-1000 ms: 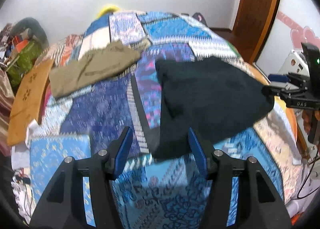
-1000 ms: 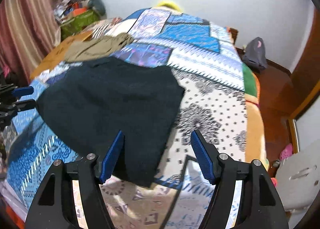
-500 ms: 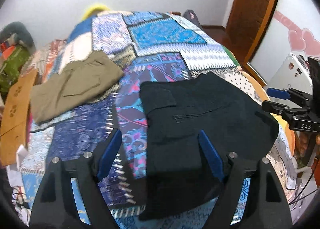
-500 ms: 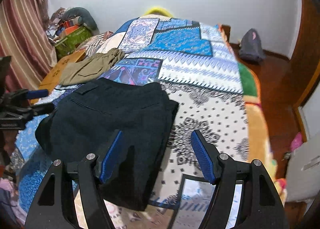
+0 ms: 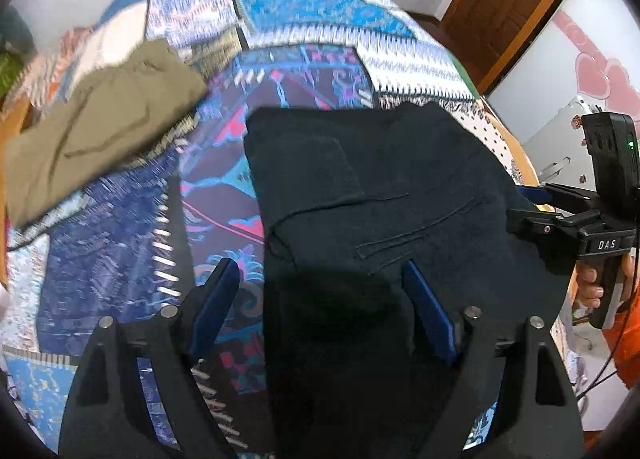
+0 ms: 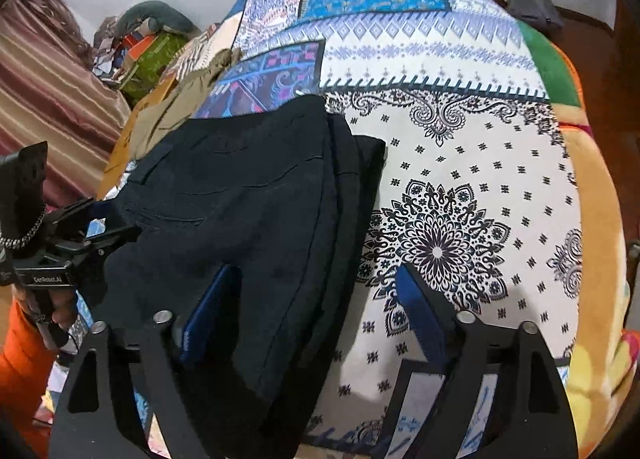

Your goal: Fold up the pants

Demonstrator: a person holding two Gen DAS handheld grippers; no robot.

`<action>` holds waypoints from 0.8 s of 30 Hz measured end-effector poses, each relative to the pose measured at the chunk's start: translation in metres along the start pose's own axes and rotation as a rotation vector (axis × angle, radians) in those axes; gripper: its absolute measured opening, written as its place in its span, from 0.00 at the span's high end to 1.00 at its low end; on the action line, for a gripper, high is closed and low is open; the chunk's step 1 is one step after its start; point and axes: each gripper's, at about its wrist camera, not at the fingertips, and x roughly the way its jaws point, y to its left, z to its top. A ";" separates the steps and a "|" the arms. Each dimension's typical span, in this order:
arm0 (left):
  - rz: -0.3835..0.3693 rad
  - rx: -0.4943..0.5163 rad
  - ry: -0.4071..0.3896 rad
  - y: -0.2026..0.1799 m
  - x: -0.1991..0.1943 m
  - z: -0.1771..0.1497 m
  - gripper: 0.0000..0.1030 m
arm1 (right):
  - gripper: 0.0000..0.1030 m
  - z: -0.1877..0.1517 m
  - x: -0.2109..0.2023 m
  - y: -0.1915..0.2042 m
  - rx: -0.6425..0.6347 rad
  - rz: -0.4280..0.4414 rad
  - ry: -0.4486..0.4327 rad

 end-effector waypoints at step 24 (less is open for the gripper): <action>-0.027 0.039 -0.050 -0.014 -0.012 0.027 0.72 | 0.72 0.022 0.006 0.013 -0.001 0.180 0.029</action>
